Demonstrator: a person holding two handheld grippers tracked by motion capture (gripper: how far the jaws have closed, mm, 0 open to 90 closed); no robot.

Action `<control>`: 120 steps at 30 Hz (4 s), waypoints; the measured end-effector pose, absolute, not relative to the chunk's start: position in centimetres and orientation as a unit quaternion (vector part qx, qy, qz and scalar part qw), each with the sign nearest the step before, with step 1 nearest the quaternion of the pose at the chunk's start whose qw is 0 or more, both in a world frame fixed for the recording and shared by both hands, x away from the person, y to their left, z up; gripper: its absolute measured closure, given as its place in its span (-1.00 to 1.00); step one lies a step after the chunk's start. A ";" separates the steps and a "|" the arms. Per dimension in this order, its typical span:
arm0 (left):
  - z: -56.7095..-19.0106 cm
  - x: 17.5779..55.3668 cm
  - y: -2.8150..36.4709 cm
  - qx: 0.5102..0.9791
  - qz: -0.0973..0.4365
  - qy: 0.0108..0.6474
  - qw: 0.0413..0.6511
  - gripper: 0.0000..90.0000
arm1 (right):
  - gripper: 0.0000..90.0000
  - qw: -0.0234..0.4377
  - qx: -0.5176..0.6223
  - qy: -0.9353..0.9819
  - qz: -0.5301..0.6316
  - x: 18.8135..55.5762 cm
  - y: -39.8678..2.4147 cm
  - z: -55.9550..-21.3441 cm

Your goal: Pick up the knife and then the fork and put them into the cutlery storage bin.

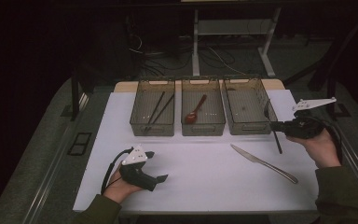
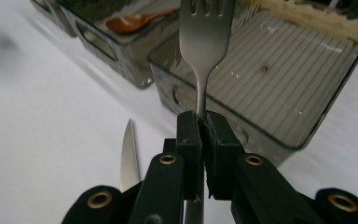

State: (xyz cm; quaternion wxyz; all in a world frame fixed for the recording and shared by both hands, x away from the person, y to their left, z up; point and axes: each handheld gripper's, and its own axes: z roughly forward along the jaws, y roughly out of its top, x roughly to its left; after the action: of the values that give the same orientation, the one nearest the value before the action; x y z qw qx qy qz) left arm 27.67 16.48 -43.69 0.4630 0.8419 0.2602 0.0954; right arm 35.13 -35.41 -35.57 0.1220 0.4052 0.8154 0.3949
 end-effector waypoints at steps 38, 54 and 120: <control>-43.7 27.8 16.5 0.841 0.094 0.258 0.466 -0.96 | 0.87 0.191 0.437 0.765 0.433 43.8 -34.2 -32.0; -43.7 27.7 16.6 0.844 0.098 0.255 0.461 -0.96 | 0.87 0.161 0.462 0.798 0.353 46.5 -33.8 -36.0; -43.5 27.4 16.8 0.847 0.105 0.253 0.455 -0.96 | -0.13 0.125 0.374 0.804 0.445 36.0 -33.3 -36.1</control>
State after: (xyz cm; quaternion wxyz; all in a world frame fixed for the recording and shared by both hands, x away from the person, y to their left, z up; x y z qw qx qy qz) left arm 27.38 16.84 -43.46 0.4555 0.8470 0.2530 0.1054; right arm 36.04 -33.28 -36.15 0.1250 0.3736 0.8044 0.4447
